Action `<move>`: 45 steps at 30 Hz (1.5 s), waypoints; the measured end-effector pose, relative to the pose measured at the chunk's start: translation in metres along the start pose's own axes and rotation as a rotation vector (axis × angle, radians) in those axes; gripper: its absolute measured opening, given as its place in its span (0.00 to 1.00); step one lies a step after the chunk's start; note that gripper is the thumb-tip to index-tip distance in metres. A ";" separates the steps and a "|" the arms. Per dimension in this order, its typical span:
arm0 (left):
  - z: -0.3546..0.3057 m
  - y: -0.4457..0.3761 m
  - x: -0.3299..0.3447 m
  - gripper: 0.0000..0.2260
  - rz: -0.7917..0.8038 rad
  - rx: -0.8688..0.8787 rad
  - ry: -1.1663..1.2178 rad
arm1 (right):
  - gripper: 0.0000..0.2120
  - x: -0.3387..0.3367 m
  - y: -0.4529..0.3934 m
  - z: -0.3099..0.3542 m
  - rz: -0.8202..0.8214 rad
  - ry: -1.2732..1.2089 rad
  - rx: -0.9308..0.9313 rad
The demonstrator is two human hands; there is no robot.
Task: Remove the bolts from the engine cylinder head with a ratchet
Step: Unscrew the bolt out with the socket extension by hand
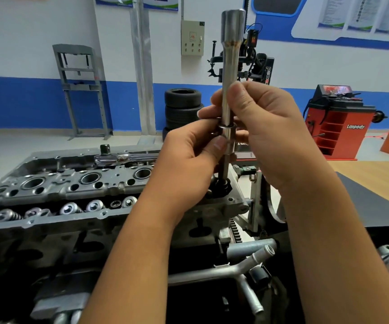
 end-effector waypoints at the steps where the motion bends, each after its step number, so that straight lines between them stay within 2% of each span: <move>1: 0.000 -0.001 -0.001 0.15 -0.016 -0.002 -0.008 | 0.14 0.000 0.000 -0.001 0.001 -0.030 0.011; 4: -0.002 -0.003 -0.002 0.14 -0.059 0.011 -0.059 | 0.09 -0.004 0.001 -0.001 -0.061 -0.112 0.003; 7: -0.004 -0.004 -0.001 0.13 -0.094 0.031 -0.088 | 0.09 -0.007 0.002 -0.001 -0.110 -0.135 -0.033; 12: -0.005 -0.004 0.008 0.13 0.034 0.028 -0.028 | 0.15 -0.007 0.002 -0.001 -0.075 -0.079 -0.027; 15: -0.001 -0.005 0.005 0.11 -0.030 0.010 -0.054 | 0.16 -0.008 0.002 -0.003 -0.077 -0.115 0.013; 19: 0.005 -0.002 -0.001 0.09 -0.150 0.006 -0.069 | 0.09 -0.005 0.003 -0.009 -0.108 -0.164 0.033; 22: 0.007 -0.002 -0.002 0.11 -0.128 0.003 -0.036 | 0.07 -0.002 0.003 -0.014 -0.140 -0.174 -0.013; 25: 0.007 -0.003 0.005 0.08 -0.022 0.010 -0.002 | 0.10 -0.001 0.001 -0.016 -0.150 -0.160 -0.040; 28: 0.003 -0.001 0.002 0.12 -0.073 0.032 -0.023 | 0.14 0.001 0.000 -0.021 -0.142 -0.187 -0.007; 30: 0.002 -0.001 -0.001 0.11 -0.129 0.040 -0.047 | 0.16 0.003 -0.001 -0.024 -0.131 -0.228 -0.002; 33: 0.006 -0.001 -0.004 0.06 -0.177 0.031 -0.043 | 0.11 0.006 0.000 -0.029 -0.145 -0.294 -0.035; 36: 0.003 0.000 -0.005 0.07 -0.177 0.047 -0.028 | 0.06 0.008 0.002 -0.032 -0.180 -0.320 -0.118; 40: -0.001 -0.001 0.006 0.11 -0.033 0.035 0.043 | 0.11 0.008 0.000 -0.036 -0.255 -0.286 -0.171; 43: -0.002 -0.002 0.006 0.11 -0.078 0.039 0.008 | 0.19 0.010 -0.002 -0.040 -0.273 -0.275 -0.126; 45: -0.001 -0.002 0.003 0.10 -0.143 0.042 -0.012 | 0.20 0.014 -0.002 -0.043 -0.257 -0.332 -0.078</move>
Point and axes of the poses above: each hand's wrist, its own y-axis away from the middle knuckle, its own x-axis out of the palm, z = x × y, the point moved 7 cm from there along -y, towards the middle knuckle, and after that the axes turned 3 degrees about z, right-handed, at the moved point
